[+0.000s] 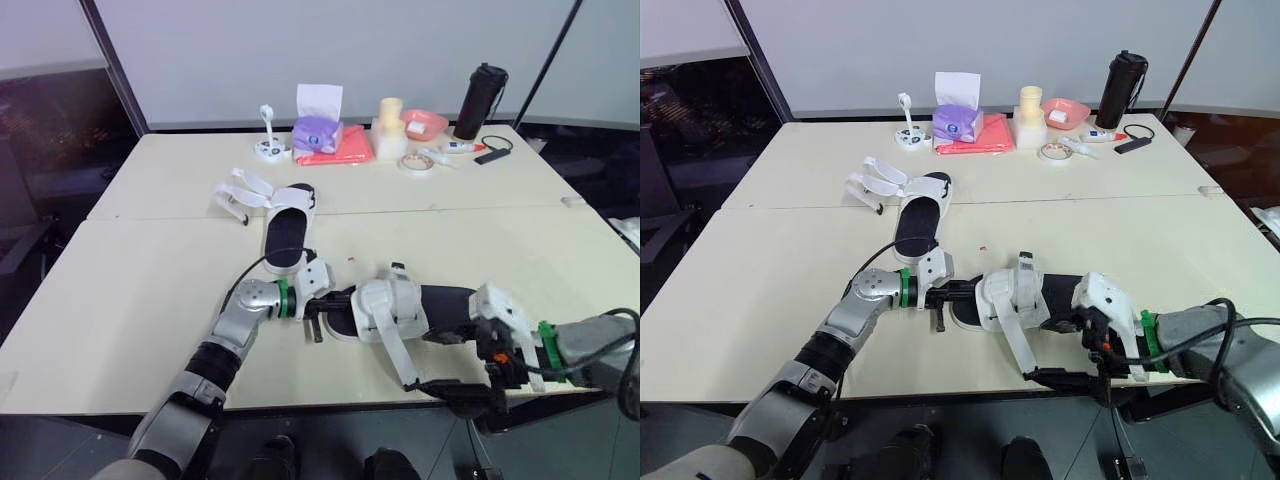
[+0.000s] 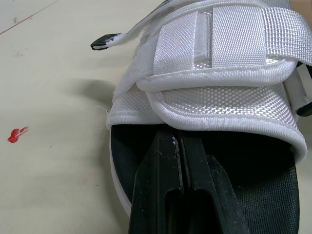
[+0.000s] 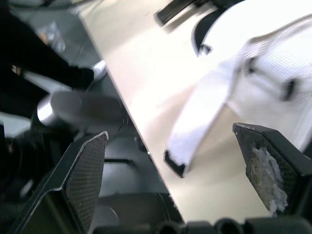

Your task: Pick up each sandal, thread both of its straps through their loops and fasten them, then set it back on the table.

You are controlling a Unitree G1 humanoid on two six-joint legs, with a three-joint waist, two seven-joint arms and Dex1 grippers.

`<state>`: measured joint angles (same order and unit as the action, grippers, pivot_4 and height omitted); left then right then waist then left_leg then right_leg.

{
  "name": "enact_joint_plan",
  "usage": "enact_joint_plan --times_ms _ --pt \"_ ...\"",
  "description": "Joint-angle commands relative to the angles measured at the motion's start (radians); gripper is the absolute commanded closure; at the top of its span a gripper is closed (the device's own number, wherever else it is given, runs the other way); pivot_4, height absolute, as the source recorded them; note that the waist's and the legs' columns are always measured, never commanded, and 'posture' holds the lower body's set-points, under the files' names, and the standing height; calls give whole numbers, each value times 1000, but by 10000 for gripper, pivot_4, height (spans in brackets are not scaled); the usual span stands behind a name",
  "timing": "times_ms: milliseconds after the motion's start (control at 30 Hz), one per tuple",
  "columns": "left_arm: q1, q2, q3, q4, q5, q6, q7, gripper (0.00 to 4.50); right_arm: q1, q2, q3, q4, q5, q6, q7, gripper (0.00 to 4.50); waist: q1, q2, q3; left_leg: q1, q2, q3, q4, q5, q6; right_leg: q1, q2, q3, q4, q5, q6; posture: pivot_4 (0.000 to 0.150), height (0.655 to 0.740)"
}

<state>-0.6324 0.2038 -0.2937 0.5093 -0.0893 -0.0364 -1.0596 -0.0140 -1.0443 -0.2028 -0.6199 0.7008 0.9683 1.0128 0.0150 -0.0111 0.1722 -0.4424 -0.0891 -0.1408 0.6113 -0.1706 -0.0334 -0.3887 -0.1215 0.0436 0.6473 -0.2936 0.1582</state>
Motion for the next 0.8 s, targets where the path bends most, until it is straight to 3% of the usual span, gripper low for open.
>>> enact_joint_plan --times_ms 33,433,800 --pt "14 -7 -26 23 30 -2 3 45000 -8 17 26 6 54 86 -47 390 0 0 0 0 0 0 0 0 0 0 0 0 0 0 0 1500 7344" --pt "40 -14 -29 -10 31 10 3 45000 -202 293 112 201 173 263 -209 390 1 0 0 0 -1 0 0 0 0 1 -1 0 0 0 0 1500 7344" --pt "56 -1 -29 -42 33 23 10 45000 -200 299 166 196 181 283 -208 390 -1 0 0 0 -1 0 0 0 1 0 -1 0 0 0 0 1500 7344"
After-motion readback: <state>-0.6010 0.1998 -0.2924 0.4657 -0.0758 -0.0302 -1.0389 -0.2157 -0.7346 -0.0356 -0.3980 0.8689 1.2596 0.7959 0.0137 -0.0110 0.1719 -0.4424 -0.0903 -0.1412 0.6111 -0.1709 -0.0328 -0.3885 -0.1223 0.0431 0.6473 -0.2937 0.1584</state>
